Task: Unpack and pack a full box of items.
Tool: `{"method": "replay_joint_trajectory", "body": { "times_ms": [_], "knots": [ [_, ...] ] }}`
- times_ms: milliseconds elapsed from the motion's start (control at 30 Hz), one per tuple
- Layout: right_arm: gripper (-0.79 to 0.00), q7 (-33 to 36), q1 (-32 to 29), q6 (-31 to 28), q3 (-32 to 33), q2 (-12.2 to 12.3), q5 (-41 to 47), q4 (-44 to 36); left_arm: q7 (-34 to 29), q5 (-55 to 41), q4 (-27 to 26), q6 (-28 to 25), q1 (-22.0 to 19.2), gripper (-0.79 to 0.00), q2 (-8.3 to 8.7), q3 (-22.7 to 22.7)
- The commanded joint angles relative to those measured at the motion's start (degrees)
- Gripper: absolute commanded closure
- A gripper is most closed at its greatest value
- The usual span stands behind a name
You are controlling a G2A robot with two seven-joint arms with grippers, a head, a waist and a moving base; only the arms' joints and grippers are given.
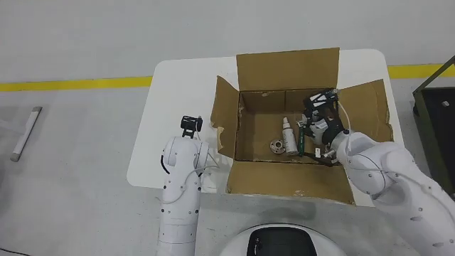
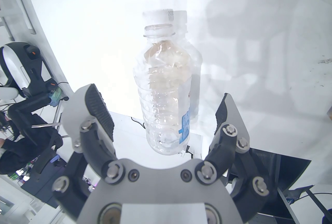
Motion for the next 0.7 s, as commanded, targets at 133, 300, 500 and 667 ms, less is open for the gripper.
{"method": "replay_joint_trajectory", "body": {
  "times_ms": [133,300,500,667],
  "knots": [
    [0.0,10.19,9.08,9.86,-9.51,-2.34,-7.34,6.39,0.0,0.0,0.0,0.0,0.0,-0.785,0.0,0.0],
    [-0.111,15.4,15.68,12.88,-14.43,-4.45,-7.47,13.12,0.0,0.0,0.0,0.0,0.0,-0.785,0.0,0.0],
    [-0.209,17.35,20.04,12.4,-18.09,-6.37,-6.89,20.3,0.0,0.0,0.0,0.0,0.0,-0.785,0.0,0.0],
    [-0.274,19.04,21.33,12.12,-20.12,-7.45,-8.37,22.75,0.0,0.0,0.0,0.0,0.0,-0.785,0.0,0.0]
  ]
}}
